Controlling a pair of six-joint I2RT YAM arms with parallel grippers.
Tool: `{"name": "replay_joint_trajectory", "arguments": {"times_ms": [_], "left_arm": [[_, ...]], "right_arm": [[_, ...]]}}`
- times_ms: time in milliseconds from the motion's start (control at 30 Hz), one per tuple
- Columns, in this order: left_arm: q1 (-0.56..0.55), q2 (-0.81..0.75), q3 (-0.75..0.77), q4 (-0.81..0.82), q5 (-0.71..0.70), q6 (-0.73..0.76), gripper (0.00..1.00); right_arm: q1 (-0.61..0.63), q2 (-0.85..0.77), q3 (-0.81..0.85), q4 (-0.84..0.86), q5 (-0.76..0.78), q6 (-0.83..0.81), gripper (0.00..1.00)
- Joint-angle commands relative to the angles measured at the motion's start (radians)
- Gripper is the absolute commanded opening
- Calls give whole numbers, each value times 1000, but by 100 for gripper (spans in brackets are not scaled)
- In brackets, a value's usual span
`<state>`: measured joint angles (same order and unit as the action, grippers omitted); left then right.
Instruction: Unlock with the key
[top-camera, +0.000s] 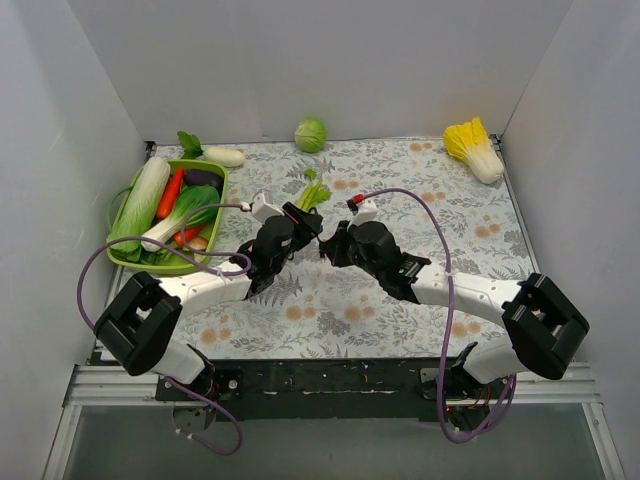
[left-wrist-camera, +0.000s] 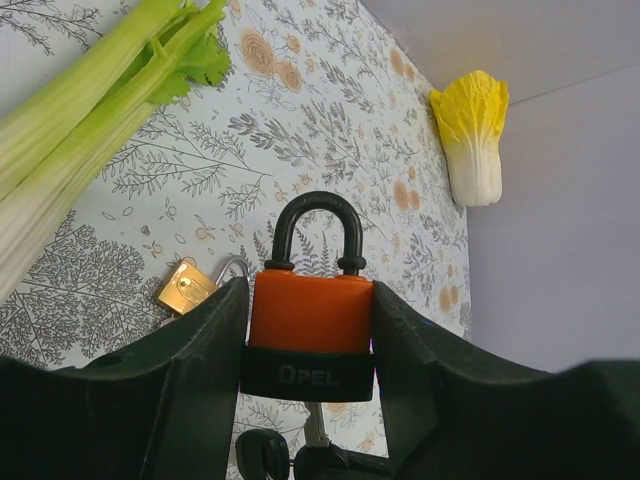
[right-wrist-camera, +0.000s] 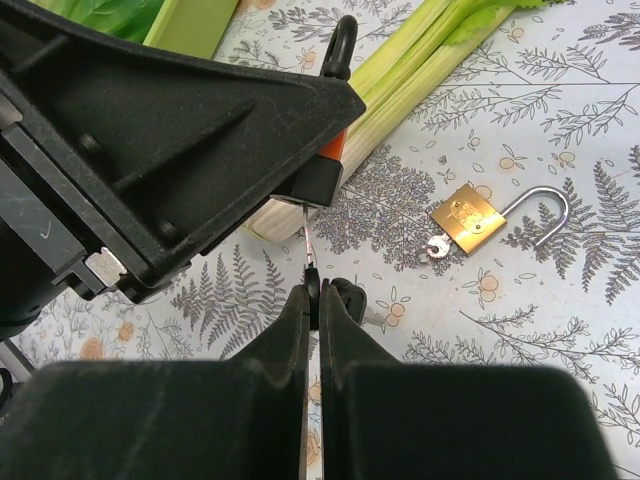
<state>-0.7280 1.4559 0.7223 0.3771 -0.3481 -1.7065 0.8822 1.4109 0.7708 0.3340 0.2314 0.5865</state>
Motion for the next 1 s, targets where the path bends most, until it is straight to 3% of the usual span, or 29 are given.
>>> {"name": "replay_joint_trajectory", "arguments": {"times_ms": [0, 667, 767, 967], "left_arm": [[-108, -89, -21, 8, 163, -33, 0], [-143, -106, -64, 89, 202, -42, 0], [-143, -95, -69, 121, 238, -24, 0], [-142, -80, -70, 177, 316, -5, 0]], "right_arm": [[-43, 5, 21, 229, 118, -14, 1], [-118, -18, -74, 467, -32, -11, 1], [-134, -53, -94, 426, -66, 6, 1], [-137, -161, -142, 372, 8, 3, 1]]}}
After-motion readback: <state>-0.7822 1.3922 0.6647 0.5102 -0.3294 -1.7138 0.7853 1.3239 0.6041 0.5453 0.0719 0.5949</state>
